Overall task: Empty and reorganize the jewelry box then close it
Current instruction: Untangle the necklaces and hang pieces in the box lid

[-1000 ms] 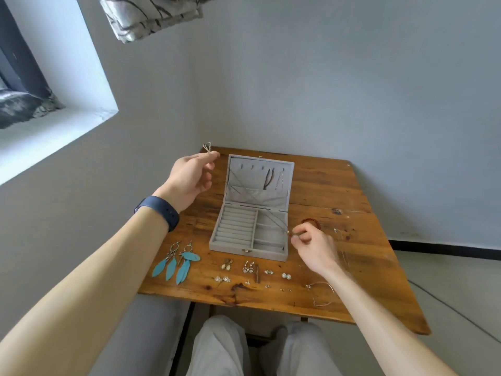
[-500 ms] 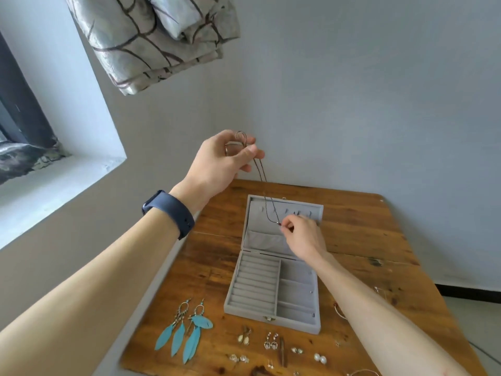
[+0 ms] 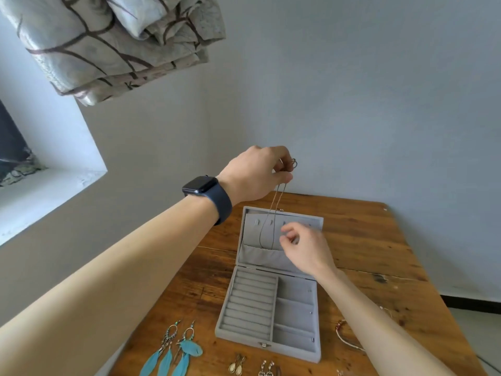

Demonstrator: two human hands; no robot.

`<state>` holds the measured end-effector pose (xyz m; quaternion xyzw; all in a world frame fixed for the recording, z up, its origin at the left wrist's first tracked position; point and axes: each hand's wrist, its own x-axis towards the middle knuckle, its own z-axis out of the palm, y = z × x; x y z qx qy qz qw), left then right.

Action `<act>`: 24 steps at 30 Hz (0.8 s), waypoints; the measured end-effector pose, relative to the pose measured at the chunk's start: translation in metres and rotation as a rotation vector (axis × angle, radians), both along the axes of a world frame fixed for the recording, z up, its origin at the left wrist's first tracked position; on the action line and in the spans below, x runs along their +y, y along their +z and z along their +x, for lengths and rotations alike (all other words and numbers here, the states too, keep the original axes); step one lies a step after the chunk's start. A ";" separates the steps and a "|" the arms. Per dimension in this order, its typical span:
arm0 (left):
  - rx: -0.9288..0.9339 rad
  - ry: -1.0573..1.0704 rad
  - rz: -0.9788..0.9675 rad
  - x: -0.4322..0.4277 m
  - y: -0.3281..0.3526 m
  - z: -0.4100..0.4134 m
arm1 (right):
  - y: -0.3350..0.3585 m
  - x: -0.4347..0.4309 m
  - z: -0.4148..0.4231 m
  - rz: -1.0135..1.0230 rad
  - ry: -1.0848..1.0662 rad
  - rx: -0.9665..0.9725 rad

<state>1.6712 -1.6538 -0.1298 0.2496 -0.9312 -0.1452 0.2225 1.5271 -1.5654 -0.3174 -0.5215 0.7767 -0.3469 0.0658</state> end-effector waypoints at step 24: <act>-0.033 0.200 -0.091 -0.027 -0.071 0.005 | -0.004 0.006 -0.018 -0.172 0.015 -0.092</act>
